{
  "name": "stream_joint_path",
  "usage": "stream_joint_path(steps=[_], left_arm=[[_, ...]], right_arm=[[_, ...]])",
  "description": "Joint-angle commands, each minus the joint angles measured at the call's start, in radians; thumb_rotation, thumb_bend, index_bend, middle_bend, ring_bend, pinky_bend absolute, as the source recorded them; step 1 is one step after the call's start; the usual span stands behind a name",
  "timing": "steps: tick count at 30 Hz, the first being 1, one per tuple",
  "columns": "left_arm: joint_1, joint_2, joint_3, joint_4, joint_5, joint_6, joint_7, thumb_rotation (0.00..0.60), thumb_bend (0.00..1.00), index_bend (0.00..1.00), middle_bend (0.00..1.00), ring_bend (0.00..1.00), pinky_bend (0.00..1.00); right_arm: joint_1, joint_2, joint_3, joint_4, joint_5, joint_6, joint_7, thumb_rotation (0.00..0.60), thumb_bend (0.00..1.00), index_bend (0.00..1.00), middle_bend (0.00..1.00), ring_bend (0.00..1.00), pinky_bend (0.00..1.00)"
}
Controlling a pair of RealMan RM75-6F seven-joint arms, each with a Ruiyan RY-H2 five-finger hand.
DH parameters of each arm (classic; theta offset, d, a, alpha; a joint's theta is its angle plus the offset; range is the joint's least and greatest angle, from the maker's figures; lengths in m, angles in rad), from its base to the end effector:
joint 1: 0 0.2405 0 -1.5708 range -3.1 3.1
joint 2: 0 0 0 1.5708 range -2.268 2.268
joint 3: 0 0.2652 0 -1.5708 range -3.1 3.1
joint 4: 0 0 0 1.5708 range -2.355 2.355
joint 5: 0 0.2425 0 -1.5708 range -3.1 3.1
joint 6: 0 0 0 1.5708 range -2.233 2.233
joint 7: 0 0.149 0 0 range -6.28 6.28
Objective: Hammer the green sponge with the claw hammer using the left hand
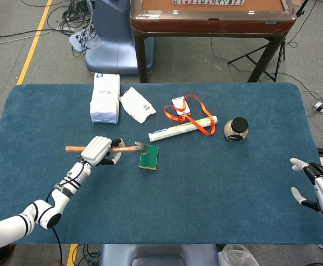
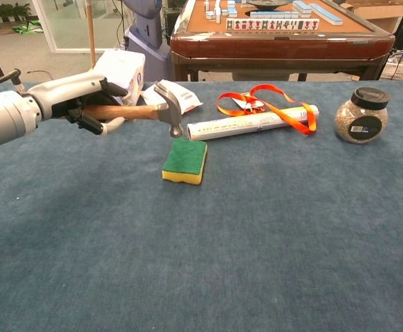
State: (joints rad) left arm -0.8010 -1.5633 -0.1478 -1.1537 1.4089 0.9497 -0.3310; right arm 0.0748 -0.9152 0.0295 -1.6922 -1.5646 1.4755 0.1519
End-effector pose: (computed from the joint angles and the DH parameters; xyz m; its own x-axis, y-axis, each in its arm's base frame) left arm -0.1753 0.4128 -0.0286 0.2178 0.2888 0.9323 0.9026 -0.4230 -0.0798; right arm -0.3264 -0.1807 0.1853 0.3755 -0.0368 0.9261 -0.9260 -0.0568 0.3732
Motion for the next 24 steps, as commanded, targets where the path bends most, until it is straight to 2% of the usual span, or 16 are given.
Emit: stream_joint_path(steps=[1, 13, 24], left_arm=[[0.0, -0.016, 0.008, 0.01, -0.004, -0.013, 0.007, 0.6, 0.6, 0.78, 0.82, 0.79, 0.9], [-0.015, -0.078, 0.035, 0.071, 0.011, -0.05, 0.034, 0.6, 0.6, 0.78, 0.82, 0.79, 0.89], [0.01, -0.01, -0.002, 0.01, -0.001, 0.012, 0.015, 0.6, 0.6, 0.78, 0.82, 0.79, 0.89]], right_arm=[[-0.002, 0.0, -0.002, 0.001, 0.0, 0.0, 0.001, 0.6, 0.32, 0.22, 0.34, 0.25, 0.32], [-0.009, 0.003, -0.002, 0.001, 0.003, 0.007, 0.003, 0.6, 0.32, 0.22, 0.34, 0.25, 0.32], [-0.001, -0.002, 0.002, 0.009, -0.003, 0.0, 0.011, 0.6, 0.32, 0.22, 0.34, 0.25, 0.32]])
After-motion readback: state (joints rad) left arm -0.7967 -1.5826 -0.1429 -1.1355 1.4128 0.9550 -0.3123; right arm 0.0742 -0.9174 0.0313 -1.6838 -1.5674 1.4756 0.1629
